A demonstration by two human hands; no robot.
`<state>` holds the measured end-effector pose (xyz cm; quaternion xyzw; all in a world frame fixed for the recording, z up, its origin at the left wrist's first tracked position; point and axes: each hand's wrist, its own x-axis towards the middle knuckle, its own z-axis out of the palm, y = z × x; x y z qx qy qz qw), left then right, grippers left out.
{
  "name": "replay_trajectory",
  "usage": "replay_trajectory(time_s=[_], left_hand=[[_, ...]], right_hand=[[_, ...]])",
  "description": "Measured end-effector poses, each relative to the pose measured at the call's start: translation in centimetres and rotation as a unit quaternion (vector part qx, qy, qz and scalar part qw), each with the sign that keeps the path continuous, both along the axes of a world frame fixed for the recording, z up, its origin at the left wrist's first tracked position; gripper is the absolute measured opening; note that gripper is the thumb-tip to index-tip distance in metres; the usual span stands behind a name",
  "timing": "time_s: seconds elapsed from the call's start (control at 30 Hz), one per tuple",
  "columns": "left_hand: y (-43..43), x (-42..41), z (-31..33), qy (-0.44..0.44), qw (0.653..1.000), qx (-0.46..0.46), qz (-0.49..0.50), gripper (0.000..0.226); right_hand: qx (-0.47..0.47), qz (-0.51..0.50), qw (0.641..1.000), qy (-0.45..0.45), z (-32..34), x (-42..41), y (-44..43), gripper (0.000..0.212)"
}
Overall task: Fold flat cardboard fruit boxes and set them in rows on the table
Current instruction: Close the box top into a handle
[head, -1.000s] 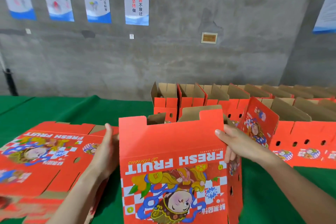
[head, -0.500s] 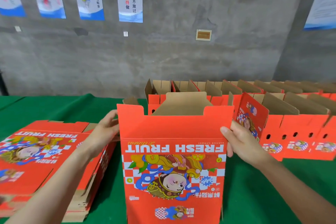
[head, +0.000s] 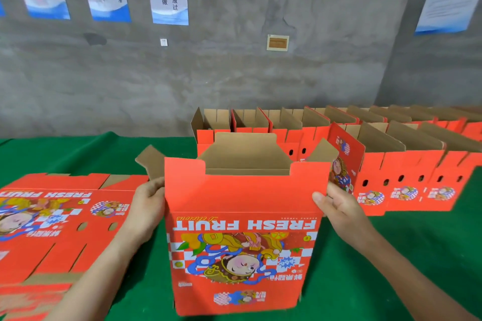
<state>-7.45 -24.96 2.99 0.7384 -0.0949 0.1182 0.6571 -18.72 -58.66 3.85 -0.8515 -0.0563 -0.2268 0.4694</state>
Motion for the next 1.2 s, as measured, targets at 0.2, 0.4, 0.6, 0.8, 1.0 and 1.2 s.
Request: replay_trajectory(time_s=[0.2, 0.4, 0.6, 0.8, 1.0, 1.2], left_hand=[[-2.8, -1.5, -2.3, -0.029, 0.981, -0.024, 0.188, 0.046], [-2.9, -2.5, -2.8, -0.016, 0.983, -0.053, 0.176, 0.044], [-2.9, -2.3, -1.8, -0.077, 0.97, 0.146, 0.177, 0.069], [-2.4, -2.2, -0.4, -0.154, 0.943, 0.275, 0.104, 0.072], [-2.6, -2.1, 0.0, -0.169, 0.933, 0.308, 0.079, 0.082], [-2.3, -1.6, 0.2, -0.232, 0.919, 0.32, -0.005, 0.1]], right_hand=[[0.042, -0.146, 0.988, 0.006, -0.8, 1.1, 1.2, 0.058], [0.032, -0.169, 0.984, 0.039, -1.1, 3.2, 1.7, 0.05], [-0.011, -0.213, 0.976, 0.035, -1.5, 4.0, 1.6, 0.066], [-0.096, -0.182, 0.975, 0.082, -0.4, 3.4, 1.9, 0.076], [-0.532, -0.15, 0.823, 0.131, 2.9, 4.8, 1.7, 0.076], [-0.627, -0.118, 0.748, 0.182, 4.0, 6.1, 3.2, 0.089]])
